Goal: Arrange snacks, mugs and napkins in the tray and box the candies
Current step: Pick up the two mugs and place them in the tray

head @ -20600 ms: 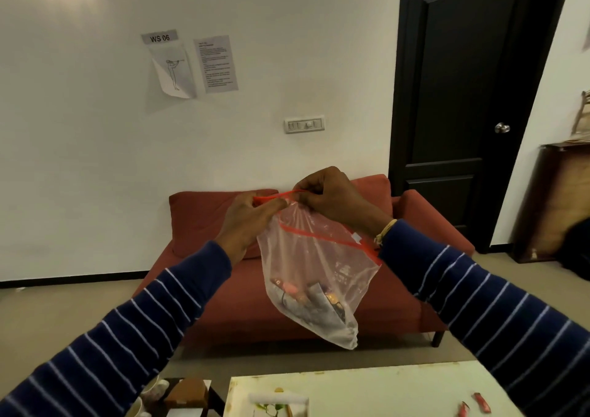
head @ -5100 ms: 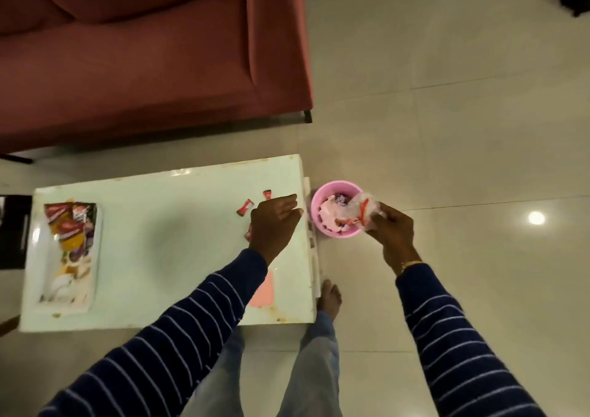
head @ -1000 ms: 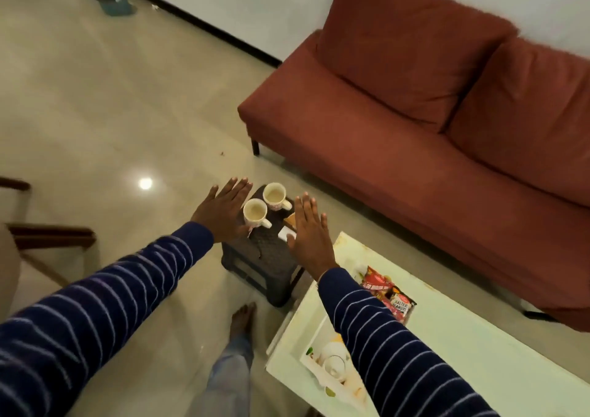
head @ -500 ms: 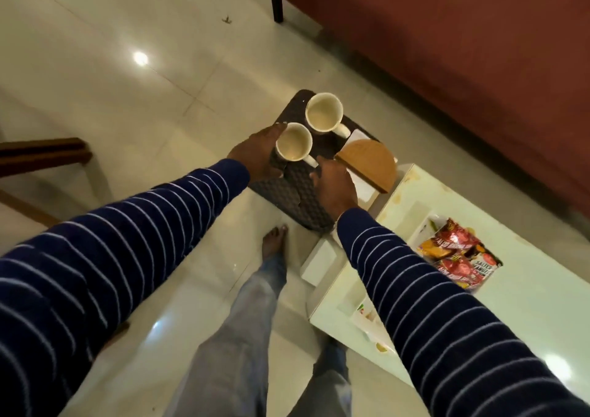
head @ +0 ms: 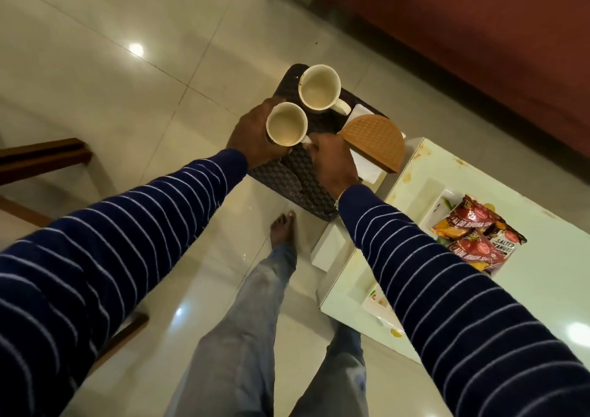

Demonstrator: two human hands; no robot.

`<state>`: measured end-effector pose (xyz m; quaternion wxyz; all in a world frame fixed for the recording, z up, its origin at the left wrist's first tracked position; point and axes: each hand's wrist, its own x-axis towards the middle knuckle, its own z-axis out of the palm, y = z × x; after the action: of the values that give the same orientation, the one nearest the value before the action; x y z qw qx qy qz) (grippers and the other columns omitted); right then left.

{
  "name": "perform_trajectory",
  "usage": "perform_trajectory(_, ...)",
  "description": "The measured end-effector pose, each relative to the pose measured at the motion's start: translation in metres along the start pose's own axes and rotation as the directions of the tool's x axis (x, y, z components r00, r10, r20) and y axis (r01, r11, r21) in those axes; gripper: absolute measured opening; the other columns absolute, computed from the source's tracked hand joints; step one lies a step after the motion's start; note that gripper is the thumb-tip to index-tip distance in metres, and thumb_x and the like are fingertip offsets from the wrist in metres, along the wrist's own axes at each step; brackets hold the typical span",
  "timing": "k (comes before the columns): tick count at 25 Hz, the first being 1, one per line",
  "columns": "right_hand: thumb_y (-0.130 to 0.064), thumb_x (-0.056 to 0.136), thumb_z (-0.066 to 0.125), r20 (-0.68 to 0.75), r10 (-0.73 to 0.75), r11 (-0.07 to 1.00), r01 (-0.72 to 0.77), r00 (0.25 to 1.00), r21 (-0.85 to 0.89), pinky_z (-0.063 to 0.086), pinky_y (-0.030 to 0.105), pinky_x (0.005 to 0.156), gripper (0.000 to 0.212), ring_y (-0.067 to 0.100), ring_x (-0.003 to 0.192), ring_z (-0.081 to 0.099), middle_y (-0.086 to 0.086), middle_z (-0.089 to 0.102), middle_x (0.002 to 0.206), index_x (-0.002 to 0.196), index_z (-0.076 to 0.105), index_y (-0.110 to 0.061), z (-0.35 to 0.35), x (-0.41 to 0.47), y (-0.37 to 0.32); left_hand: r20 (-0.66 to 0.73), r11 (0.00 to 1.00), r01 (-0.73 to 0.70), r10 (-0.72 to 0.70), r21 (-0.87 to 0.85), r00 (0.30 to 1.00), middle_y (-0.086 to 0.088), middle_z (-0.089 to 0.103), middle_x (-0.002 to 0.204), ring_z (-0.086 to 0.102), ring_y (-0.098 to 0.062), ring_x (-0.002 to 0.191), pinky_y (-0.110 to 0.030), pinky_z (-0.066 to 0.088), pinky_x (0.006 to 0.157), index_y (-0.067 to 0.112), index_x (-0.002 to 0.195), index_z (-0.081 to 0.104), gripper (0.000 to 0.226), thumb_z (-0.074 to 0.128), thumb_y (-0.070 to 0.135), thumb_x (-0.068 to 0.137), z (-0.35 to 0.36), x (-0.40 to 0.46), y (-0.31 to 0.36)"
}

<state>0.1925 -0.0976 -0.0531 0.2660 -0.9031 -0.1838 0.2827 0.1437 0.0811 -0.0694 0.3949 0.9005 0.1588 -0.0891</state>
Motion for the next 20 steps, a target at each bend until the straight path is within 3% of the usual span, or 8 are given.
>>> perform_trajectory(5,-0.016,0.100,0.053,-0.026,-0.069,0.997,0.070,0.997,0.024,0.052,0.028,0.071,0.018,0.020,0.077,0.064,0.010,0.069,0.088,0.096,0.069,-0.008,-0.044,-0.050,0.010,-0.096,0.999,-0.033,0.031,-0.023,0.995,0.014,0.062,0.120,0.058,-0.001,0.106,-0.018,0.049,0.084,0.034,0.126,0.052,0.084,0.087,0.063,0.055,-0.001,-0.036,0.052)
perform_trajectory(7,-0.013,0.100,0.052,-0.022,-0.088,0.996,0.088,0.996,-0.010,0.055,0.036,0.072,0.018,0.024,0.079,0.064,0.012,0.069,0.089,0.097,0.068,-0.008,-0.061,-0.082,0.027,-0.100,0.998,-0.060,0.058,-0.019,0.993,0.011,0.061,0.118,0.057,-0.001,0.103,-0.020,0.049,0.082,0.030,0.124,0.053,0.084,0.088,0.061,0.053,0.014,-0.056,0.079)
perform_trajectory(10,-0.013,0.098,0.054,-0.091,-0.101,0.995,0.099,0.991,-0.029,0.048,0.033,0.075,0.021,0.028,0.087,0.065,0.014,0.072,0.094,0.110,0.071,-0.009,-0.083,-0.144,0.072,-0.063,0.995,-0.103,0.102,-0.006,0.993,0.002,0.060,0.119,0.055,-0.007,0.105,-0.031,0.053,0.084,0.021,0.125,0.052,0.089,0.089,0.053,0.051,0.058,-0.095,0.124)
perform_trajectory(13,-0.016,0.099,0.056,-0.053,-0.039,0.997,0.035,0.998,-0.065,0.043,0.038,0.075,0.019,0.035,0.092,0.064,0.017,0.071,0.094,0.106,0.071,-0.006,-0.091,-0.209,0.131,0.028,0.996,-0.082,0.083,-0.042,0.996,-0.002,0.060,0.120,0.061,-0.018,0.105,-0.041,0.057,0.083,0.020,0.125,0.051,0.091,0.093,0.048,0.050,0.119,-0.140,0.162)
perform_trajectory(17,-0.015,0.098,0.057,-0.012,0.108,0.994,-0.108,0.994,-0.015,0.047,0.043,0.076,0.018,0.034,0.088,0.063,0.017,0.069,0.089,0.096,0.070,-0.003,-0.087,-0.305,0.218,0.151,0.997,-0.046,0.055,-0.059,0.987,0.000,0.061,0.117,0.063,-0.022,0.099,-0.041,0.057,0.079,0.022,0.120,0.050,0.088,0.093,0.046,0.047,0.217,-0.205,0.200)
perform_trajectory(20,-0.019,0.098,0.059,0.011,0.230,0.972,-0.231,0.973,0.054,0.049,0.039,0.082,0.019,0.029,0.094,0.065,0.012,0.073,0.100,0.104,0.073,-0.009,-0.070,-0.370,0.282,0.226,0.997,-0.059,0.067,-0.042,0.972,0.001,0.061,0.116,0.063,-0.022,0.099,-0.039,0.057,0.078,0.026,0.119,0.047,0.088,0.091,0.049,0.047,0.291,-0.250,0.217)
